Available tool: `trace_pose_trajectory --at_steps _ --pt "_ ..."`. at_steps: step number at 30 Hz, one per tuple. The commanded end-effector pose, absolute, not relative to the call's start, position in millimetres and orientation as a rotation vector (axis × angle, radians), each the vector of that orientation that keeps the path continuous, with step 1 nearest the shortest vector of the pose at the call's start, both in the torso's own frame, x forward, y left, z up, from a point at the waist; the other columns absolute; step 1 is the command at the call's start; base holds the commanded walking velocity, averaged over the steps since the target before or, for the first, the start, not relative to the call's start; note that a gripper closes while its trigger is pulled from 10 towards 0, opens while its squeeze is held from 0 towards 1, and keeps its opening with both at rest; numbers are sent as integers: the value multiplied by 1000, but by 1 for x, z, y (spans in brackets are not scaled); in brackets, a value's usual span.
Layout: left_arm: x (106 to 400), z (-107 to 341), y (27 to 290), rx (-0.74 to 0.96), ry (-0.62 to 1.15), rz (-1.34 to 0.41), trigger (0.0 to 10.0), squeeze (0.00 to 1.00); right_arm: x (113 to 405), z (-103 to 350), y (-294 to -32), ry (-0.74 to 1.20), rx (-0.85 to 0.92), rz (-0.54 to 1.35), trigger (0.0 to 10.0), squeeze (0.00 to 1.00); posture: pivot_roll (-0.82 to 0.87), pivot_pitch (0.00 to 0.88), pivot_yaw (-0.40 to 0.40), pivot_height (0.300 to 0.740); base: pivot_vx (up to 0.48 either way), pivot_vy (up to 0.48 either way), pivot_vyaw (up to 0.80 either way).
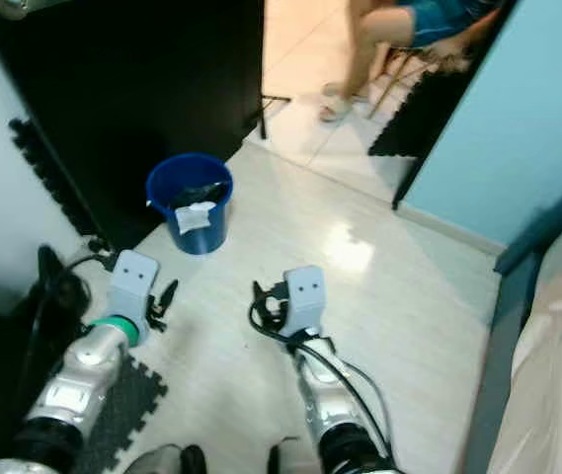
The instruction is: Clean up the room
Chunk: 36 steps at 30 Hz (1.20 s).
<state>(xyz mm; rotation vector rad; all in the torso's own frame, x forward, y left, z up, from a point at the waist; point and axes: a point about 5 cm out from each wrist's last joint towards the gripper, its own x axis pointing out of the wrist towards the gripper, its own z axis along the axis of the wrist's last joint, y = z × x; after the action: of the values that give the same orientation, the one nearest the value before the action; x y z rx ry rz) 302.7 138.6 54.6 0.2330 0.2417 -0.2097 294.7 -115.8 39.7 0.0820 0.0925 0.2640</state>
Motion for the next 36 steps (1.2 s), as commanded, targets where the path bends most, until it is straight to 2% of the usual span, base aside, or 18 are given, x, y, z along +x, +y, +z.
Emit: trace_pose_trajectory --at_steps 1,10,36 --pt "300 49 137 232 269 -225 10000 0 289 30 -118 139 93 254 10000 0 11 30 56 740 0 0 -781" --pt "303 41 135 251 299 -233 10000 0 270 0 -133 281 37 233 10000 0 6 8 47 740 0 0 -779" --pt "311 46 130 259 266 -238 10000 0 281 8 -132 247 31 243 10000 0 3 0 36 740 0 0 -775"
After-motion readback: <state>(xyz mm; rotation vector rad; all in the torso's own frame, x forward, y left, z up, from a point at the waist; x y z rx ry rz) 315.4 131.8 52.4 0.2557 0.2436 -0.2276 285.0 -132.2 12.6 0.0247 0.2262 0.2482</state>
